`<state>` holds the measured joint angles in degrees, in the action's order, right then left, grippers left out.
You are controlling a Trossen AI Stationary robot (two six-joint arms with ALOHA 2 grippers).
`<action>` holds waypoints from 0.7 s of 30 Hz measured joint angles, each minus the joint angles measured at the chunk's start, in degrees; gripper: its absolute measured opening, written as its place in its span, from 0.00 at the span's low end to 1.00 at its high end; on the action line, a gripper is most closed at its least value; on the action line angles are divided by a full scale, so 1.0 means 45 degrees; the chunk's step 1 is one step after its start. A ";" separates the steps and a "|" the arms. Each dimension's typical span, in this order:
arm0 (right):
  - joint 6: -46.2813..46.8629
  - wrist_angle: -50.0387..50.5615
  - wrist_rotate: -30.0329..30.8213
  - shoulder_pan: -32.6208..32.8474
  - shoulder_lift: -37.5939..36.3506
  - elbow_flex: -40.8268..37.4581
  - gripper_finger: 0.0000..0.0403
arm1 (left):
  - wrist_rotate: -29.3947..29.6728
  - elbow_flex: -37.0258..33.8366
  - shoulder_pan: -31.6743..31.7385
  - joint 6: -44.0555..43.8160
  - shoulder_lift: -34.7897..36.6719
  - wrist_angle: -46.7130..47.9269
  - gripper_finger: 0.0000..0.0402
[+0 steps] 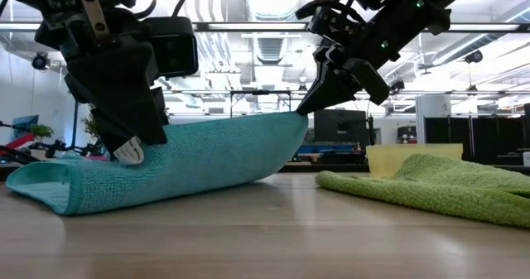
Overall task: Roll microfiber towels into tight, uniform cylinder then place into a basket
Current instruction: Fold the blue microfiber towel
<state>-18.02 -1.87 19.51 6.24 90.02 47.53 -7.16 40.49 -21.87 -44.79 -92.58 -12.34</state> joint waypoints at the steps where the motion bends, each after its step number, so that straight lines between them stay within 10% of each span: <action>1: 0.0000 0.0000 0.0000 0.0000 0.0000 0.0000 0.02 | 0.0005 0.0000 -0.0005 0.0005 0.0000 0.0013 0.02; 21: 0.0832 0.0690 0.0050 0.0606 -0.2436 -0.0109 0.02 | 0.0841 0.2715 -0.0095 -0.0536 0.1396 0.6838 0.00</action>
<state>-14.28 1.23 19.73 8.97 79.05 47.04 -3.37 52.71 -22.30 -47.21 -86.29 18.44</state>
